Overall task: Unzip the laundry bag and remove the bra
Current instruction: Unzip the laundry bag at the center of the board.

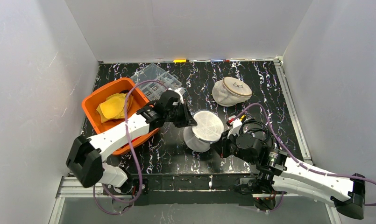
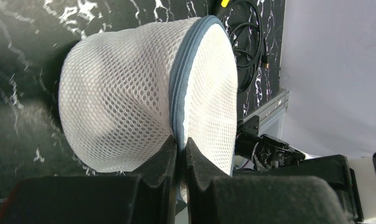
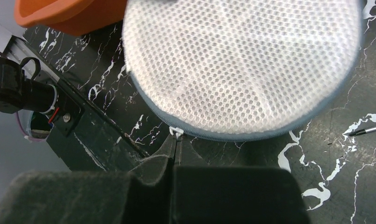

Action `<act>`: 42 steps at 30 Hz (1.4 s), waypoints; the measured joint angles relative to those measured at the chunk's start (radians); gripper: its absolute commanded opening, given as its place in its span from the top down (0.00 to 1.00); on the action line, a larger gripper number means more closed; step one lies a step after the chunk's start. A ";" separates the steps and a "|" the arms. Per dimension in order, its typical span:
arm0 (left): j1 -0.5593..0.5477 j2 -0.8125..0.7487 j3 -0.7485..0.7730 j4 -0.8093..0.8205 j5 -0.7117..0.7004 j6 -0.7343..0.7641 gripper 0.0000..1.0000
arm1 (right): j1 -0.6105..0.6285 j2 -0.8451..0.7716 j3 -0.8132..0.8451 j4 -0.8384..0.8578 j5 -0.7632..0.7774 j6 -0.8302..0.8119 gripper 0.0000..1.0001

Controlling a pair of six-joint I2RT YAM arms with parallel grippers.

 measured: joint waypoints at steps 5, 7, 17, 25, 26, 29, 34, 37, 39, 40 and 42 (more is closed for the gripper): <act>0.025 0.140 0.068 0.042 0.098 0.082 0.73 | 0.000 -0.005 -0.001 -0.007 -0.013 0.006 0.99; 0.029 0.164 0.074 0.050 0.113 0.097 0.41 | 0.000 -0.005 -0.008 0.008 -0.024 0.017 0.99; 0.031 -0.075 -0.110 0.088 0.089 0.009 0.10 | 0.000 -0.007 -0.058 0.097 -0.053 0.077 0.99; -0.043 -0.322 -0.303 0.101 -0.011 -0.188 0.16 | 0.000 0.047 -0.095 0.206 -0.073 0.119 0.99; -0.065 -0.319 -0.308 0.100 -0.027 -0.211 0.17 | 0.000 0.057 -0.097 0.218 -0.076 0.126 0.99; -0.133 -0.305 -0.309 0.105 -0.076 -0.269 0.21 | 0.000 0.082 -0.102 0.261 -0.081 0.140 0.99; -0.185 -0.253 -0.309 0.121 -0.123 -0.364 0.29 | 0.006 0.123 -0.103 0.314 -0.091 0.161 0.99; -0.194 -0.212 -0.308 0.125 -0.140 -0.400 0.33 | 0.013 0.134 -0.103 0.338 -0.094 0.165 0.99; -0.201 -0.194 -0.308 0.126 -0.156 -0.418 0.37 | 0.020 0.140 -0.103 0.351 -0.095 0.167 0.99; -0.203 -0.191 -0.308 0.126 -0.164 -0.423 0.39 | 0.024 0.141 -0.103 0.355 -0.095 0.168 0.99; -0.206 -0.194 -0.308 0.131 -0.183 -0.431 0.44 | 0.032 0.142 -0.103 0.360 -0.095 0.169 0.99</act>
